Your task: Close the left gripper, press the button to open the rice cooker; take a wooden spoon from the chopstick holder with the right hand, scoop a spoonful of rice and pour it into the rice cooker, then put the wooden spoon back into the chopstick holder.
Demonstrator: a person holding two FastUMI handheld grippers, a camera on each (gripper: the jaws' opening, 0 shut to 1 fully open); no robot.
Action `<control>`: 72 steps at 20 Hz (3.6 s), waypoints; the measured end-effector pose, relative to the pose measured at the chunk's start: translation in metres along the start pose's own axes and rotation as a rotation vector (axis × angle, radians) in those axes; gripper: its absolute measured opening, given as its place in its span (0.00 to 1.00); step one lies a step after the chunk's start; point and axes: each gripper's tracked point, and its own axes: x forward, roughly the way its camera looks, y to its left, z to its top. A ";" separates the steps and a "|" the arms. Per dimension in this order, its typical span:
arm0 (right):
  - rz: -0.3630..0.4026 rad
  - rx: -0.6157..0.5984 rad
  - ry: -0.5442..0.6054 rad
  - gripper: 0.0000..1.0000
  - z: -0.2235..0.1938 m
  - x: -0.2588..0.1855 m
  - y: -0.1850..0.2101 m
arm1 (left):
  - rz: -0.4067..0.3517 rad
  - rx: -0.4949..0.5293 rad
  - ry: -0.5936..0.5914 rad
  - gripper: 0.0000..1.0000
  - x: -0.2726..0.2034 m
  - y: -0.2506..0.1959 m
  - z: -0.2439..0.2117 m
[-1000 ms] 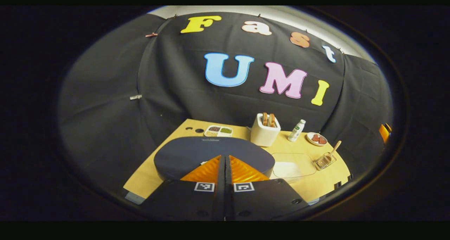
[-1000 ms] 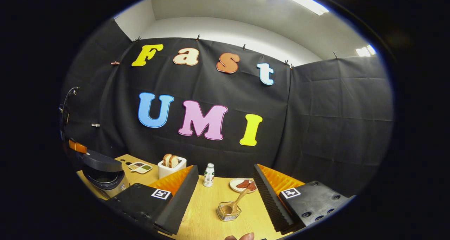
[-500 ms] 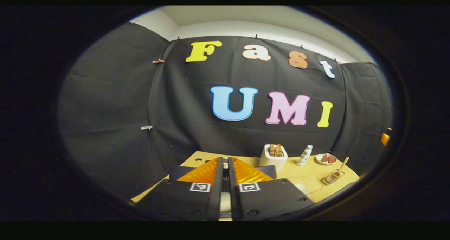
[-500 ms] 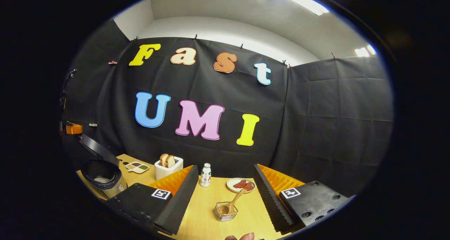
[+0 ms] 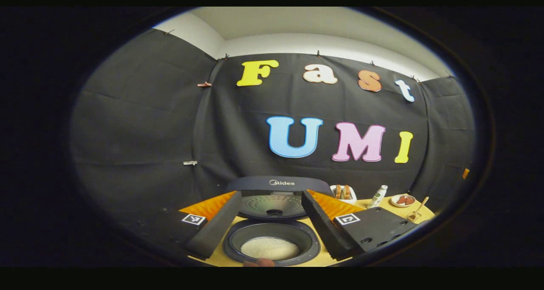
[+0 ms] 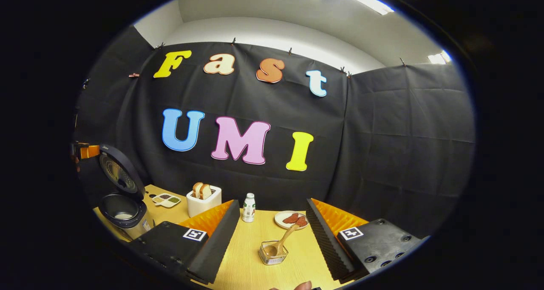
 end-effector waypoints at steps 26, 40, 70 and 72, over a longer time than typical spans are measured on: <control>0.242 0.381 0.654 0.87 -0.285 0.179 -0.044 | 0.002 0.043 0.084 0.95 -0.033 -0.164 -0.009; 0.316 0.459 0.677 0.17 -0.314 0.206 -0.028 | 0.072 0.045 0.170 0.95 -0.046 -0.158 -0.035; 0.329 0.305 0.243 0.07 -0.097 0.147 0.101 | -0.088 0.028 0.133 0.95 -0.051 -0.065 -0.034; 0.321 0.232 0.251 0.07 -0.108 0.145 0.129 | -0.093 0.019 0.139 0.95 -0.049 -0.058 -0.038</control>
